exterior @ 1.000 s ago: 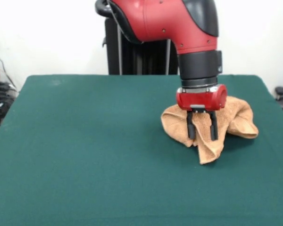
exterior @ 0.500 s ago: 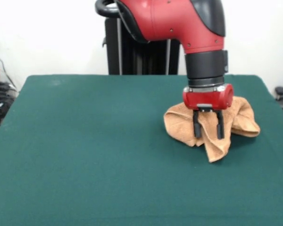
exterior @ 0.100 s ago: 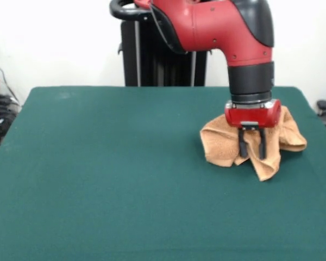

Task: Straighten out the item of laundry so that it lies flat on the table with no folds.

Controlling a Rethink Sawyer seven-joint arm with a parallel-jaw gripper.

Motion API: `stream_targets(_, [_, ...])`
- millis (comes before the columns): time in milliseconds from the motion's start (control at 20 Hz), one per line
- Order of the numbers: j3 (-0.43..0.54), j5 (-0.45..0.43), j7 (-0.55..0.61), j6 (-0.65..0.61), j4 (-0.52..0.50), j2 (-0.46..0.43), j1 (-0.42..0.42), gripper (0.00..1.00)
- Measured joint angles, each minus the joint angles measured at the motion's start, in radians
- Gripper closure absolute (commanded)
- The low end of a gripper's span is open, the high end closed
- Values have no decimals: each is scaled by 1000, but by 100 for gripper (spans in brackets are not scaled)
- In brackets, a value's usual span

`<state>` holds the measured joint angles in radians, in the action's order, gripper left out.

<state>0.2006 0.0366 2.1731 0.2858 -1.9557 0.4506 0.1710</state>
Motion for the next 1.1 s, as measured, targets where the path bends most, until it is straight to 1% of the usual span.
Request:
stream_targets(550, [-67, 17, 0, -43, 30, 1, -67, 100])
stream_targets(750, [-67, 18, 0, -74, 37, 3, -60, 100])
stream_targets(800, [-62, 13, 0, -89, 38, 3, -42, 0])
stream_targets(950, [-62, 12, 0, -91, 38, 3, -38, 0])
stream_targets(1100, [-53, 6, 0, -104, 38, 1, -8, 0])
